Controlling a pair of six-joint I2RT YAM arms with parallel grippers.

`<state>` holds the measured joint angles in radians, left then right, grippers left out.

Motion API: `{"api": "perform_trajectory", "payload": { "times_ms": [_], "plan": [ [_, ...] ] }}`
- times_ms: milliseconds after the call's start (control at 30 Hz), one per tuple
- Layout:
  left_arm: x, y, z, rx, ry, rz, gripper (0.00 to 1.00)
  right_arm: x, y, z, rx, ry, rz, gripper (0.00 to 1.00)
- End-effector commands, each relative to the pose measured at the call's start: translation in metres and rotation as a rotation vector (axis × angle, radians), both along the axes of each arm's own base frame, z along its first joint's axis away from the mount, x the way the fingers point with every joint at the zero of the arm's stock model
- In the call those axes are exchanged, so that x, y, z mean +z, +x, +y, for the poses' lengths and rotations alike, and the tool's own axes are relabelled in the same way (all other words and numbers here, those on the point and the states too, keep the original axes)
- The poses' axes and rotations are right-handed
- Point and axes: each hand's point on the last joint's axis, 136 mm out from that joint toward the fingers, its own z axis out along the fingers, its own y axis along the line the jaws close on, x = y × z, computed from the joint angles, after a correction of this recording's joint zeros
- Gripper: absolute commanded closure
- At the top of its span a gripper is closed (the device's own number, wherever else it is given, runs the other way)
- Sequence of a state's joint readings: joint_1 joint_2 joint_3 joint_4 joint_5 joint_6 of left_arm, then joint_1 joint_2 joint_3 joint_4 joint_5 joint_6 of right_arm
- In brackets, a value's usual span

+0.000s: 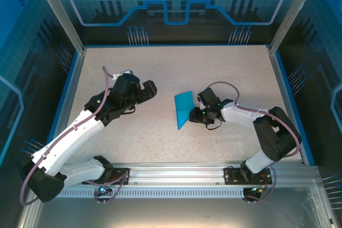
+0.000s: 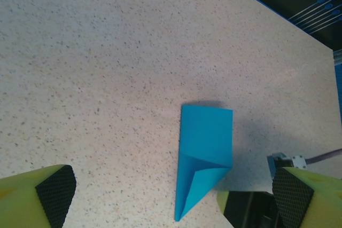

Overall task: Fold a paper plane with a square sheet of paper (pick it up from the middle)
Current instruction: Fourth fold the wing at the center of the table.

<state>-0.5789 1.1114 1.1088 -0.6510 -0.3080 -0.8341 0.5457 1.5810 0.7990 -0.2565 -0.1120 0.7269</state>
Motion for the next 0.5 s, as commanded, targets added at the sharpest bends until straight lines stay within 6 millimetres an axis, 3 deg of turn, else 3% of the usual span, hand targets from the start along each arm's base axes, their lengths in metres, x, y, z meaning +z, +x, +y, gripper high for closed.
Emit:
{"api": "perform_trajectory", "payload": {
  "times_ms": [0, 467],
  "plan": [
    [0.009, -0.003, 0.000, -0.004, -0.064, 0.009, 0.01, 0.002, 0.006, 0.010, -0.001, 0.015, -0.005, 0.60],
    [0.020, -0.003, 0.004, -0.008, -0.073, -0.024, 0.02, -0.001, 0.013, 0.019, 0.004, 0.010, -0.008, 0.60]
  ]
}}
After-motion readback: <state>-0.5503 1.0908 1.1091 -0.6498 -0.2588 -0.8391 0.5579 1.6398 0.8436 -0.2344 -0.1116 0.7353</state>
